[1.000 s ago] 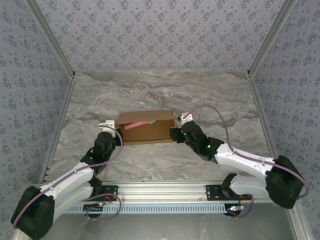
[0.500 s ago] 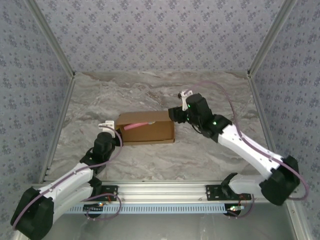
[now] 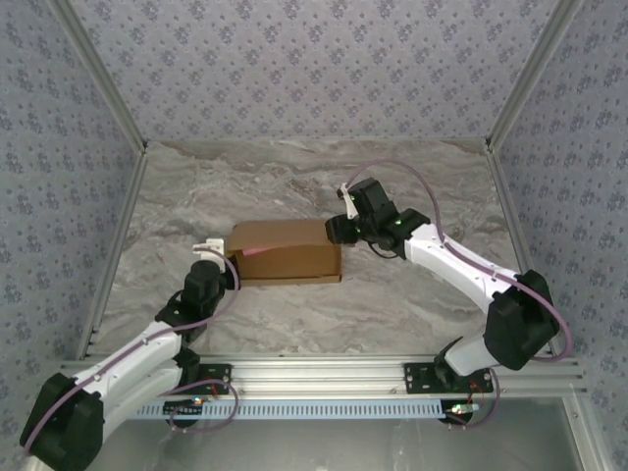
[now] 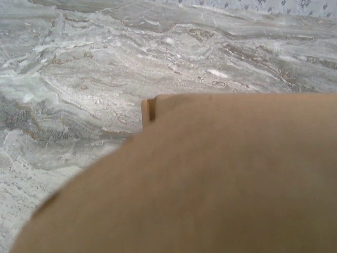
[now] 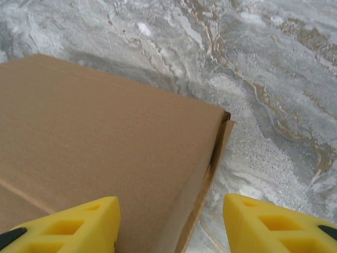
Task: Fold the paper box
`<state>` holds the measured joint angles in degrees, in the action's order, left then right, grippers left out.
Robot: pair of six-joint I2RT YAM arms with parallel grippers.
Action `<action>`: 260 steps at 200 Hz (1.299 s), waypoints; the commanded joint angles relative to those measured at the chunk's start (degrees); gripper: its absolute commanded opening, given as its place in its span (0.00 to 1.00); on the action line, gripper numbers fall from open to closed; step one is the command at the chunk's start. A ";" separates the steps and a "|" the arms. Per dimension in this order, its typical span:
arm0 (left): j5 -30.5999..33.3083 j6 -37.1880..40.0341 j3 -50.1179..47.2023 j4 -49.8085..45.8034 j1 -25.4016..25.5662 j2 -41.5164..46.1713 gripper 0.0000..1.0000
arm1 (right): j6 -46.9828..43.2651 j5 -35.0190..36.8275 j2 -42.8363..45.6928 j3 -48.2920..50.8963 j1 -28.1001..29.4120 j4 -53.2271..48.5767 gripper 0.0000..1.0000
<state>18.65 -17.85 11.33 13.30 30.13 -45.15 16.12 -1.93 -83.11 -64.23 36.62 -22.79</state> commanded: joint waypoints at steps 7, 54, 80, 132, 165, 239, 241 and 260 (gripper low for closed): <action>-1.38 -1.83 2.23 -6.08 0.45 2.35 0.21 | 0.93 -1.21 -0.86 1.08 -0.37 -1.14 0.55; -4.66 -5.79 6.03 -17.38 0.41 3.88 0.39 | 1.02 -1.58 -2.30 1.19 -0.33 -0.67 0.55; -7.67 -8.61 8.43 -23.37 0.45 3.00 0.48 | 1.02 -1.67 -2.87 1.15 -0.41 -0.40 0.54; -13.39 -12.03 12.01 -34.41 0.46 2.77 0.58 | 0.67 -1.76 -3.69 0.28 -0.67 -0.73 0.54; -15.10 -13.09 14.61 -40.67 0.40 4.75 0.61 | 0.36 -1.76 -4.14 -0.28 -0.70 -1.24 0.54; -22.31 -14.20 20.78 -47.82 0.41 10.43 0.64 | 0.32 -1.80 -4.63 -0.44 -0.69 -1.47 0.54; -22.51 -14.23 21.13 -47.97 0.40 10.54 0.63 | 0.32 -1.77 -4.68 -0.52 -0.68 -1.52 0.54; -24.28 -13.59 23.99 -49.61 0.37 11.84 0.63 | 0.32 -1.77 -4.81 -0.71 -0.67 -1.60 0.54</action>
<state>-1.98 -31.38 30.44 -32.69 30.13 -35.27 16.64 -3.09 -86.96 -63.64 36.23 -22.59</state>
